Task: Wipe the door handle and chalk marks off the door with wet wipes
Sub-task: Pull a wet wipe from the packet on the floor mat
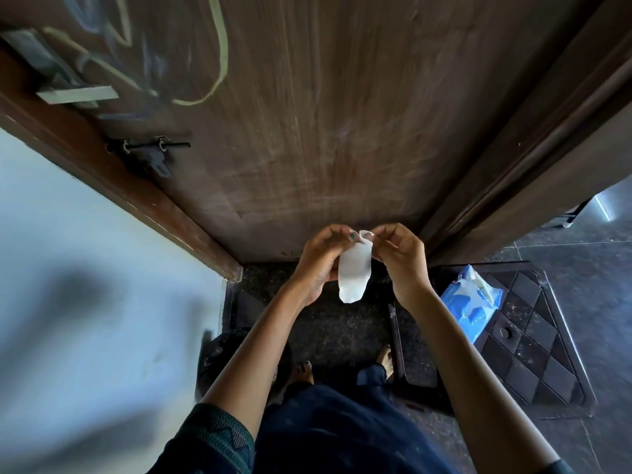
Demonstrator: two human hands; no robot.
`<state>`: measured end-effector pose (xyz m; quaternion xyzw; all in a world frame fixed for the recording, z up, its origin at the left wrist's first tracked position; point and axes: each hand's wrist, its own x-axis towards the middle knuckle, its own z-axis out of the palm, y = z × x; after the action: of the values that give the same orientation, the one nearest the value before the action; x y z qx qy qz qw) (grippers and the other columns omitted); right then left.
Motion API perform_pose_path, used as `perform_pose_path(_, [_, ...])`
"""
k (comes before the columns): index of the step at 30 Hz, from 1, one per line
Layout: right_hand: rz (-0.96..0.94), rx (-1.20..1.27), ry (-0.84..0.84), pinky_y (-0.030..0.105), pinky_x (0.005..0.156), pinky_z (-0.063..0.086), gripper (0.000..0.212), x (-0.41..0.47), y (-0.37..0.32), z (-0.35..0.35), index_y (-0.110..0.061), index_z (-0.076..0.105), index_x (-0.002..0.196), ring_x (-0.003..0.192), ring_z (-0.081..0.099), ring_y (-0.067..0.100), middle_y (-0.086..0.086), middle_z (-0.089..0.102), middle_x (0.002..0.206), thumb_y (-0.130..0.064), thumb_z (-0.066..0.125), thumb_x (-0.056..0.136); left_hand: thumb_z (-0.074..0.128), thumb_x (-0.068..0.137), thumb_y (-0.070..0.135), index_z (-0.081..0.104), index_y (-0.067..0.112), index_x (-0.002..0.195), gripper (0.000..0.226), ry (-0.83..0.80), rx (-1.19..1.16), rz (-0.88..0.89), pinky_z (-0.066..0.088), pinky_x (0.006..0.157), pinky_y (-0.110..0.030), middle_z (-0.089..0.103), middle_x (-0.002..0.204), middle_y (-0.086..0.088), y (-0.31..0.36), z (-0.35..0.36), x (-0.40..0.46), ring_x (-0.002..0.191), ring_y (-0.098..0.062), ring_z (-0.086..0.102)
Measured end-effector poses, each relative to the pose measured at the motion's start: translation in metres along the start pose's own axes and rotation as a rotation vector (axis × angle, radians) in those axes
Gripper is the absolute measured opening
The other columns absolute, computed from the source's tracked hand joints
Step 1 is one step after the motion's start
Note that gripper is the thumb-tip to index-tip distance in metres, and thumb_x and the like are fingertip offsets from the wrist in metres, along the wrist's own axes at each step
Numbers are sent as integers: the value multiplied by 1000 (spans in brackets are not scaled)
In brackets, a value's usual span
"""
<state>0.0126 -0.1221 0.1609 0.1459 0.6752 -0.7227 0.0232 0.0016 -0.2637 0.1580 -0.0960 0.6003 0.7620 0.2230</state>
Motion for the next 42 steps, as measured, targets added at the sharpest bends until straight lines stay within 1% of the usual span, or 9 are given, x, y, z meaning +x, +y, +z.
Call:
perform_pose_path(8, [-24,121,-43,25,76,45,15,-3,-1,-17,-17,52,81,80,50,14,0,55,80,-7,57,91,56,91,28,60,22,95,8,134,-325,-44,58,71,-31,69,95,3,-1,-26,5,88,-14,66])
perform_pose_path(13, [-49,84,-42,20,74,41,16,-4,-1,-26,-13,49,81,72,50,2,-5,53,74,-4,56,91,53,94,24,58,21,89,8,216,-559,-35,58,67,-27,67,77,10,-2,-37,13,73,-6,68])
perform_pose_path(18, [-69,37,-73,11,64,41,13,1,-2,-34,-9,51,82,65,51,-1,0,56,73,-3,61,88,59,86,25,57,18,91,9,230,-730,-3,60,73,-34,66,82,7,-2,-51,24,79,-10,69])
perform_pose_path(23, [-21,86,-76,15,66,42,18,9,0,-45,-14,52,78,65,53,2,-11,59,65,0,55,90,54,94,30,58,17,95,14,318,-750,-43,60,75,-36,63,89,7,-1,-55,36,81,-9,68])
perform_pose_path(26, [28,165,-25,20,65,41,11,12,3,-54,-17,53,76,67,51,8,-8,58,66,-11,58,84,54,94,33,56,18,109,21,363,-724,-70,58,75,-36,59,99,7,-1,-54,42,92,-9,61])
perform_pose_path(30, [99,158,54,24,61,49,18,16,9,-68,-19,48,81,69,60,7,-10,63,69,-10,49,96,51,95,37,45,24,136,44,427,-528,-118,46,94,-38,48,132,10,-3,-46,48,118,-13,48])
perform_pose_path(35, [247,151,137,35,61,53,15,18,23,-83,-22,43,86,81,60,20,1,58,88,-19,41,101,55,93,37,53,29,126,33,492,-293,-196,42,100,-36,46,132,12,-13,-29,55,125,-12,42])
perform_pose_path(39, [374,139,227,50,75,55,14,20,49,-104,-21,40,89,87,60,24,7,53,96,-25,38,102,53,95,32,55,28,120,25,521,-108,-240,37,102,-37,47,118,14,-26,-6,64,117,-5,39])
perform_pose_path(42, [468,95,421,40,70,51,11,24,76,-125,-20,41,92,80,54,22,6,49,89,-26,38,101,53,95,34,55,27,111,18,516,-65,-309,35,103,-39,47,114,12,-39,14,72,114,-8,38])
